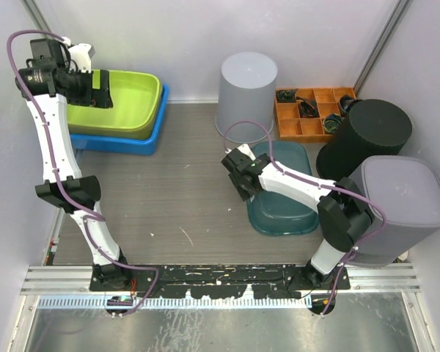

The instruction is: Turn the large container upside down

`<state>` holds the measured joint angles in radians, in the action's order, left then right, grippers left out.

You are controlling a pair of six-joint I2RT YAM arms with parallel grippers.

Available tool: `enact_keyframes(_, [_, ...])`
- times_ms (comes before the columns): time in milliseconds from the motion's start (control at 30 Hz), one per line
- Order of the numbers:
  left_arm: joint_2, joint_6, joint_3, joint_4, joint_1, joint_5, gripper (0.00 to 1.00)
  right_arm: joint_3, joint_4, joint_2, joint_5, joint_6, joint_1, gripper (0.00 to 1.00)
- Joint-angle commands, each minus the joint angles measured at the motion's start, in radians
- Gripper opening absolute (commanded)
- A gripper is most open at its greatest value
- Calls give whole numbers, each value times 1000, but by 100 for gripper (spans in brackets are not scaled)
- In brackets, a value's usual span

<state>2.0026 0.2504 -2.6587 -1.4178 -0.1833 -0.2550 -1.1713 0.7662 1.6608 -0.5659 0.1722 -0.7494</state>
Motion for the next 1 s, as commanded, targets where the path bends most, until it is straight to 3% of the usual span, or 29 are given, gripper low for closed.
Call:
enact_keyframes(0, [14, 3, -22, -7, -31, -80, 99, -46, 155, 3, -177, 68, 38, 100])
enact_keyframes(233, [66, 4, -26, -30, -31, -219, 98, -67, 168, -26, -196, 104, 52, 100])
enact_keyframes(367, [109, -47, -21, 9, -31, -280, 99, -108, 126, -82, -109, 100, 27, 100])
enact_keyframes(500, [180, -184, -29, 69, -30, -431, 99, -118, 16, -203, 51, 86, 1, 100])
enact_keyframes(633, [240, -369, -23, 187, -30, -455, 98, -86, -97, -323, 196, 85, -2, 100])
enact_keyframes(767, [262, -433, -17, 220, -11, -474, 87, -27, -195, -451, 296, 91, -2, 100])
enact_keyframes(967, [234, -279, 30, 139, 87, -335, 72, 0, -204, -519, 328, 90, -1, 100])
